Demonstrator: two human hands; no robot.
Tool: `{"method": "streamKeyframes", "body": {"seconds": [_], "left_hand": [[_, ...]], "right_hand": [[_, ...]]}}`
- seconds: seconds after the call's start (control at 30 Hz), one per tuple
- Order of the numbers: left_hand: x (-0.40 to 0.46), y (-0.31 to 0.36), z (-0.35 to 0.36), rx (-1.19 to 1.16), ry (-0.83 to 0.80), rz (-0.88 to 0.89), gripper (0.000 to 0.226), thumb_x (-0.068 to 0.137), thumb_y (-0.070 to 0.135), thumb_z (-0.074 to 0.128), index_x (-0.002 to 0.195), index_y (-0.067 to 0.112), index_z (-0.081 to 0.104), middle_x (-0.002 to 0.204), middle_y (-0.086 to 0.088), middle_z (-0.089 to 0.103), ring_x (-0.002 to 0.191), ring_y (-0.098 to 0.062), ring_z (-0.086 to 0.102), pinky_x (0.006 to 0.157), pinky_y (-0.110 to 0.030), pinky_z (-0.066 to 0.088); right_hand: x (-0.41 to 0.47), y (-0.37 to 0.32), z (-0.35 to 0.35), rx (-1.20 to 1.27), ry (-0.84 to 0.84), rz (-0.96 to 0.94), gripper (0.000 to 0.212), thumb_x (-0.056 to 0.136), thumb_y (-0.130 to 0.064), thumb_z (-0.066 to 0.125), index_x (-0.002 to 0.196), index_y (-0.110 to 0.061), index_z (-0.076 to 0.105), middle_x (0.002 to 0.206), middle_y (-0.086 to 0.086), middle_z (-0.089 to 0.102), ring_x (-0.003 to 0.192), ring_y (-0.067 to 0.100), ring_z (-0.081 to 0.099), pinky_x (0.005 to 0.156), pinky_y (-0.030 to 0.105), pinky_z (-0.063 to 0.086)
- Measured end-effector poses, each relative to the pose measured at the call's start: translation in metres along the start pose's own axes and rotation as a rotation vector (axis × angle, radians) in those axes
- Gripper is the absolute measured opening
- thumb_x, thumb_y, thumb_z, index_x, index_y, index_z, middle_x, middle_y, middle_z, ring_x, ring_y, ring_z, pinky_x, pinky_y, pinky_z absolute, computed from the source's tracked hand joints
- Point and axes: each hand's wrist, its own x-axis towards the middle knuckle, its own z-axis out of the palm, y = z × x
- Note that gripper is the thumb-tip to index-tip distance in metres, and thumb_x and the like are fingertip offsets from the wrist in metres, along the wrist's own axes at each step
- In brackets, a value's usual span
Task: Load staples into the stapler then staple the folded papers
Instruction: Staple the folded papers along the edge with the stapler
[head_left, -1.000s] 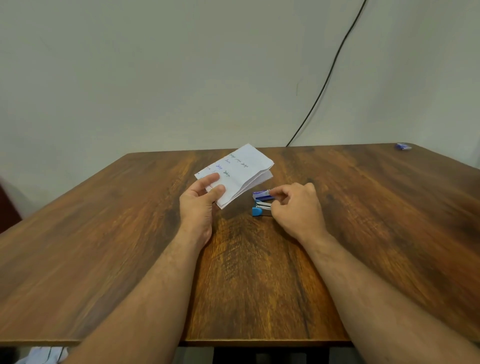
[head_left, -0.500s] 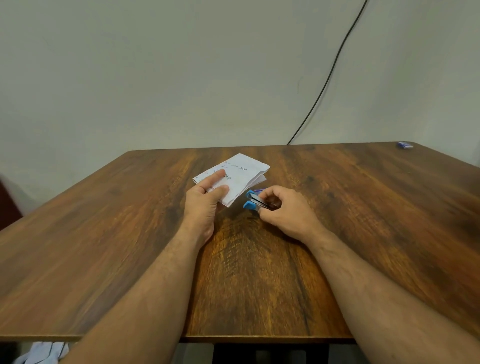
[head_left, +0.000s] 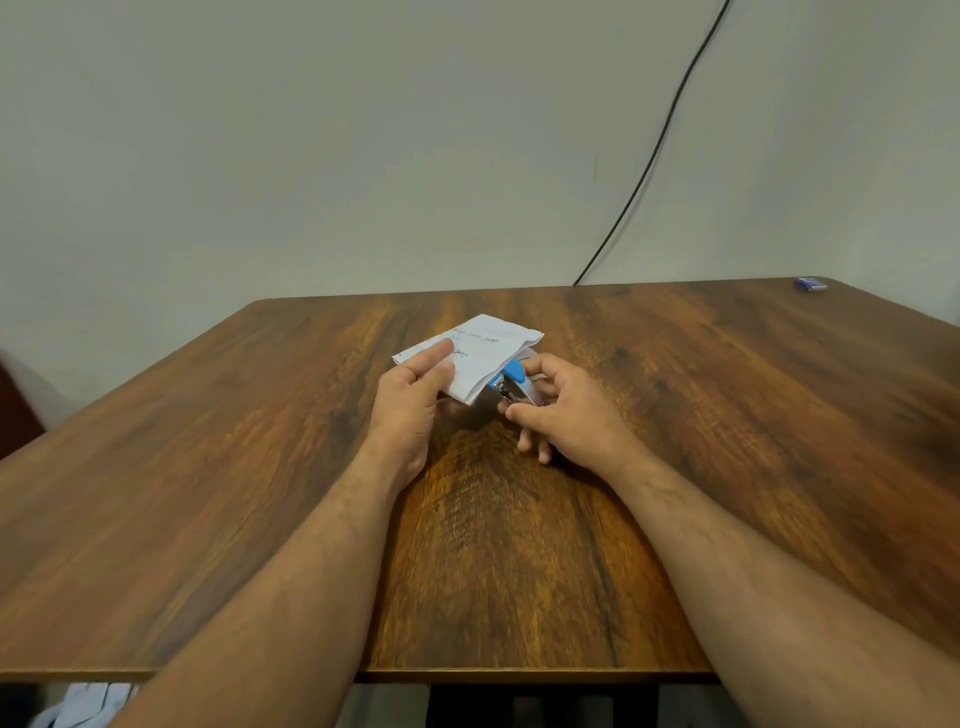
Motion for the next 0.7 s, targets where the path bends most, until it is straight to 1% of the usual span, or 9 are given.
{"method": "streamKeyframes", "body": {"seconds": [0.07,0.13,0.2,0.3,0.37,0.43,0.53,0.6,0.7], "left_hand": [[0.001,-0.001,-0.001,0.021,0.001,0.011,0.032,0.097,0.003,0.061,0.125,0.015,0.072,0.138,-0.008,0.06,0.102,-0.019,0.072,0.07,-0.029,0.063],[0.001,-0.001,-0.001,0.027,0.003,0.03,0.036,0.093,0.0,0.066,0.123,0.019,0.073,0.137,-0.005,0.057,0.108,-0.023,0.071,0.076,-0.034,0.063],[0.001,-0.001,-0.002,0.017,0.009,0.048,0.04,0.089,-0.001,0.071,0.121,0.022,0.074,0.135,-0.003,0.057,0.11,-0.024,0.07,0.08,-0.038,0.063],[0.002,-0.002,-0.003,0.011,-0.017,0.057,0.044,0.084,-0.004,0.076,0.119,0.022,0.074,0.135,-0.006,0.059,0.107,-0.025,0.071,0.081,-0.041,0.063],[0.003,-0.004,-0.003,0.027,-0.029,0.06,0.045,0.082,-0.004,0.077,0.117,0.024,0.075,0.135,-0.009,0.06,0.102,-0.025,0.072,0.079,-0.039,0.064],[0.003,-0.005,-0.003,0.05,-0.015,0.068,0.047,0.081,-0.003,0.079,0.118,0.025,0.075,0.135,-0.007,0.059,0.104,-0.027,0.072,0.079,-0.041,0.064],[0.004,-0.005,-0.003,0.093,-0.005,0.078,0.051,0.078,-0.003,0.081,0.12,0.027,0.075,0.135,-0.002,0.059,0.107,-0.029,0.07,0.084,-0.05,0.062],[0.003,-0.004,-0.003,0.13,-0.021,0.076,0.055,0.077,-0.002,0.082,0.121,0.029,0.074,0.136,-0.001,0.058,0.11,-0.03,0.069,0.086,-0.053,0.061],[0.002,-0.004,-0.003,0.162,-0.046,0.073,0.057,0.078,-0.002,0.082,0.123,0.033,0.072,0.138,-0.002,0.058,0.112,-0.032,0.067,0.087,-0.054,0.06]], "right_hand": [[0.002,-0.001,0.004,-0.1,0.007,-0.004,0.032,0.089,-0.021,0.077,0.111,-0.035,0.059,0.111,0.001,0.073,0.06,0.005,0.066,0.049,0.016,0.047],[0.004,-0.003,0.006,-0.151,0.021,0.004,0.03,0.089,-0.025,0.077,0.107,-0.039,0.057,0.115,-0.004,0.07,0.077,0.004,0.066,0.058,0.015,0.047],[0.004,-0.004,0.008,-0.109,0.033,0.03,0.025,0.09,-0.032,0.075,0.107,-0.038,0.058,0.11,-0.007,0.07,0.083,0.005,0.067,0.06,0.015,0.046],[0.003,-0.008,0.012,0.03,0.041,0.083,0.02,0.092,-0.048,0.066,0.104,-0.032,0.064,0.093,-0.004,0.076,0.059,-0.001,0.063,0.058,0.022,0.043],[0.004,-0.011,0.013,0.11,0.036,0.141,0.023,0.094,-0.053,0.061,0.102,-0.032,0.065,0.091,-0.002,0.077,0.046,-0.004,0.06,0.049,0.019,0.04],[0.005,-0.012,0.013,0.142,0.027,0.178,0.026,0.094,-0.054,0.06,0.103,-0.031,0.067,0.088,-0.002,0.079,0.044,0.001,0.056,0.04,0.017,0.037],[0.006,-0.011,0.009,0.168,-0.022,0.203,0.03,0.094,-0.054,0.061,0.098,-0.026,0.073,0.088,0.004,0.08,0.05,0.01,0.049,0.041,0.021,0.036],[0.008,-0.012,0.007,0.245,-0.053,0.234,0.037,0.092,-0.054,0.064,0.101,-0.02,0.075,0.093,0.012,0.079,0.051,0.011,0.047,0.042,0.021,0.034],[0.009,-0.011,0.005,0.363,-0.079,0.252,0.043,0.089,-0.052,0.069,0.107,-0.013,0.073,0.09,0.012,0.079,0.048,0.009,0.043,0.038,0.019,0.031]]}}
